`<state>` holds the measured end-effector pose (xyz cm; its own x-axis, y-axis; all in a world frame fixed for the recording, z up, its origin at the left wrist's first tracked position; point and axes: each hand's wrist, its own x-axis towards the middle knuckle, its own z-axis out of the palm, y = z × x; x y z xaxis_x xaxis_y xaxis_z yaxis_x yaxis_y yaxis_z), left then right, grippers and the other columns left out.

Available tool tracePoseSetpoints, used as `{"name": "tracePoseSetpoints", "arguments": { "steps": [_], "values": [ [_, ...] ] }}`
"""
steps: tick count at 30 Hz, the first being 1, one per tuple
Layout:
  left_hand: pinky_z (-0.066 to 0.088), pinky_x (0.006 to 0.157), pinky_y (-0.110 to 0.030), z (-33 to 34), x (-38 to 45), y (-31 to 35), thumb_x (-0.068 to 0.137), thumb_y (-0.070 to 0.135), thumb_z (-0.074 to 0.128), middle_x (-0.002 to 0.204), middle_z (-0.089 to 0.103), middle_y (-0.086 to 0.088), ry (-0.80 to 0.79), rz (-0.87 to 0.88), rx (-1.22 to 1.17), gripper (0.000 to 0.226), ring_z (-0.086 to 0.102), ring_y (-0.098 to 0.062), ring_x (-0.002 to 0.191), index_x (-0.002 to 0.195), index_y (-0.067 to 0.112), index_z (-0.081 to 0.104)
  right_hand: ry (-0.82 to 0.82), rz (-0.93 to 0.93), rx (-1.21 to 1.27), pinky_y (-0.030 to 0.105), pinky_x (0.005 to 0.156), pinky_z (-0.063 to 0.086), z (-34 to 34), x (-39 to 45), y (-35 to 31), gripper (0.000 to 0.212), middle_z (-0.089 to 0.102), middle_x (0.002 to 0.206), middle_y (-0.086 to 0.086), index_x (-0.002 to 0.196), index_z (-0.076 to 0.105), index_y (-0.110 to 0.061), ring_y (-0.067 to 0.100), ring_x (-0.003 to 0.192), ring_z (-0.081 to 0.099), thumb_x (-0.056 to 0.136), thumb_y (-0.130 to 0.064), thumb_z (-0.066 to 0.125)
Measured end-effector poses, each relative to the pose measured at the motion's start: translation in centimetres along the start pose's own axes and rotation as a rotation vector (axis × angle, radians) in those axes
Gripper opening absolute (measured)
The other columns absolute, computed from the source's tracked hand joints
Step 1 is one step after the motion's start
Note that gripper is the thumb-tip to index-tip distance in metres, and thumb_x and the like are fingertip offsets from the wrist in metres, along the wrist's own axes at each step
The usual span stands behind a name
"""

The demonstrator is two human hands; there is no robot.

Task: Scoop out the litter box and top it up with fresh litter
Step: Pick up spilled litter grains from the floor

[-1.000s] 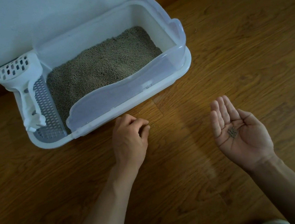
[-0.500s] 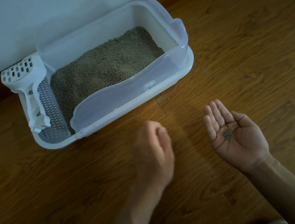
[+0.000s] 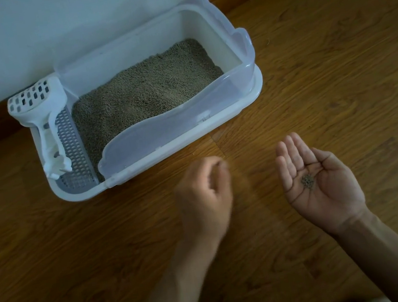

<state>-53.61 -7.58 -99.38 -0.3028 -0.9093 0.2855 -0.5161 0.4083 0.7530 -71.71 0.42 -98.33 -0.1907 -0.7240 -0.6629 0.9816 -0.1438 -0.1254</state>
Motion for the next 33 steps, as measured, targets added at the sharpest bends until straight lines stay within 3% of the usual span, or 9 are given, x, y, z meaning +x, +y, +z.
{"name": "tracePoseSetpoints", "arguments": {
  "steps": [2,4,10,13,18,21,25,30,33],
  "values": [
    [0.058,0.064,-0.022,-0.5,0.9,-2.8,0.098,0.024,0.057,0.097,0.072,0.004,-0.071,-0.084,0.193,0.025,0.065,-0.002,0.079,0.117,0.011,0.067,0.020,-0.037,-0.044,0.034,0.065,0.061,0.4,-0.1,0.0,0.047,0.076,0.098,0.004,0.093,0.079,-0.007,0.018,0.093,0.074,0.098,-0.025,0.035],
    [0.059,0.073,-0.027,-0.9,1.6,-4.5,0.099,0.029,0.056,0.110,0.073,0.003,-0.171,-0.097,0.379,0.036,0.069,-0.008,0.090,0.132,0.015,0.061,0.016,-0.045,-0.098,0.034,0.065,0.062,0.6,-0.2,0.2,0.046,0.076,0.097,0.004,0.093,0.079,-0.007,0.018,0.093,0.074,0.097,-0.025,0.036],
    [0.047,0.061,-0.020,-0.6,2.6,-5.0,0.103,0.034,0.044,0.099,0.070,0.009,-0.279,-0.076,0.554,0.040,0.065,-0.009,0.081,0.142,0.026,0.052,-0.061,-0.023,-0.079,0.034,0.067,0.062,0.6,-0.2,0.2,0.047,0.076,0.099,0.005,0.096,0.078,-0.007,0.018,0.095,0.073,0.097,-0.025,0.035],
    [0.048,0.059,-0.021,-0.6,2.5,-5.3,0.102,0.031,0.049,0.095,0.071,0.006,-0.273,-0.068,0.552,0.036,0.065,-0.010,0.078,0.136,0.023,0.058,-0.071,-0.011,-0.066,0.036,0.070,0.061,0.3,-0.2,-0.2,0.043,0.075,0.102,0.006,0.100,0.077,-0.006,0.020,0.099,0.072,0.095,-0.024,0.038],
    [0.056,0.065,-0.027,-0.7,3.1,-5.7,0.096,0.025,0.062,0.092,0.072,0.007,-0.194,-0.110,0.454,0.011,0.068,-0.010,0.080,0.102,0.020,0.069,-0.039,-0.014,-0.043,0.036,0.068,0.062,-0.2,-0.3,-0.3,0.046,0.076,0.101,0.005,0.097,0.078,-0.006,0.019,0.096,0.073,0.098,-0.025,0.036],
    [0.054,0.058,-0.027,-0.4,3.9,-5.5,0.100,0.028,0.055,0.082,0.067,0.008,-0.232,-0.128,0.550,0.012,0.064,-0.010,0.070,0.094,0.021,0.064,-0.050,0.004,-0.035,0.037,0.069,0.062,-0.2,-0.2,-0.1,0.045,0.075,0.104,0.006,0.100,0.077,-0.005,0.021,0.098,0.073,0.098,-0.024,0.036],
    [0.055,0.051,-0.028,0.1,4.4,-5.3,0.105,0.033,0.041,0.072,0.061,0.008,-0.286,-0.143,0.692,0.021,0.059,-0.010,0.056,0.097,0.021,0.056,-0.039,0.085,-0.054,0.043,0.086,0.057,-0.9,0.2,-0.2,0.044,0.071,0.116,0.013,0.114,0.071,0.000,0.026,0.113,0.066,0.097,-0.022,0.037],
    [0.031,0.035,-0.014,-0.2,1.6,-0.3,0.103,0.032,0.037,0.056,0.045,0.013,-0.170,-0.013,0.224,0.023,0.041,-0.003,0.040,0.091,0.020,0.052,-0.009,-0.008,-0.031,0.036,0.067,0.062,0.2,-0.3,0.1,0.046,0.075,0.102,0.006,0.096,0.078,-0.006,0.021,0.096,0.073,0.096,-0.025,0.036],
    [0.032,0.038,-0.015,0.8,-1.0,4.2,0.103,0.027,0.042,0.058,0.051,0.011,-0.173,0.136,0.038,0.022,0.043,-0.004,0.043,0.088,0.018,0.057,0.035,0.051,-0.088,0.038,0.087,0.057,-0.6,0.4,0.5,0.047,0.071,0.117,0.011,0.112,0.073,-0.003,0.022,0.113,0.066,0.098,-0.023,0.033]
  ]
}}
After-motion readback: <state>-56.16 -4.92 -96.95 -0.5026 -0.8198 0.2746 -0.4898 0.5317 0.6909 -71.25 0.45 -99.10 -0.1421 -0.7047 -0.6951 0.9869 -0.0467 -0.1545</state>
